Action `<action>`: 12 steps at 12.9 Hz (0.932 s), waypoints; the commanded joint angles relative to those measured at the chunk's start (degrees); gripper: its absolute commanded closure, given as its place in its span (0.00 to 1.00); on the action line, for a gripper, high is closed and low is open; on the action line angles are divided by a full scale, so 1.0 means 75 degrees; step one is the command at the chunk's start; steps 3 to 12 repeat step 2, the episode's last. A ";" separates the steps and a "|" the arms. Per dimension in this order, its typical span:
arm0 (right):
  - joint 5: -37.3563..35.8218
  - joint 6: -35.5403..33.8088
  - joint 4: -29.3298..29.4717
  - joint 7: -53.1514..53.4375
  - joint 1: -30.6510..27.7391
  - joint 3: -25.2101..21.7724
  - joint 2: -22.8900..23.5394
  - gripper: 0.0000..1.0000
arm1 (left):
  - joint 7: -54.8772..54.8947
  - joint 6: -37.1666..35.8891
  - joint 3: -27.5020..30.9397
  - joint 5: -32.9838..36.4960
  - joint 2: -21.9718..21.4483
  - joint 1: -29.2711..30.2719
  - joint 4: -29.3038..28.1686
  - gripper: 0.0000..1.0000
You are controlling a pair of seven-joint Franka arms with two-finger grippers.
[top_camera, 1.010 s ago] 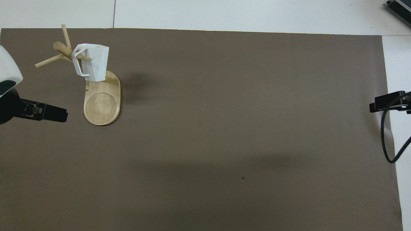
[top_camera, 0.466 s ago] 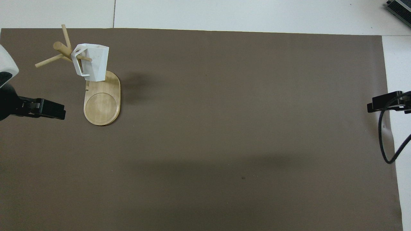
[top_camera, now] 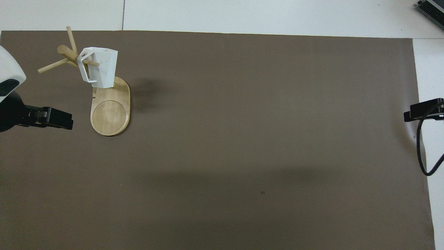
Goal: Hang cup on rack
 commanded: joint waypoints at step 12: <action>-0.0057 -0.0035 -0.0117 0.0133 0.0148 0.0149 -0.0132 0.00 | 0.0017 0.0251 -0.0036 0.0031 -0.0239 0.0109 -0.0311 0.00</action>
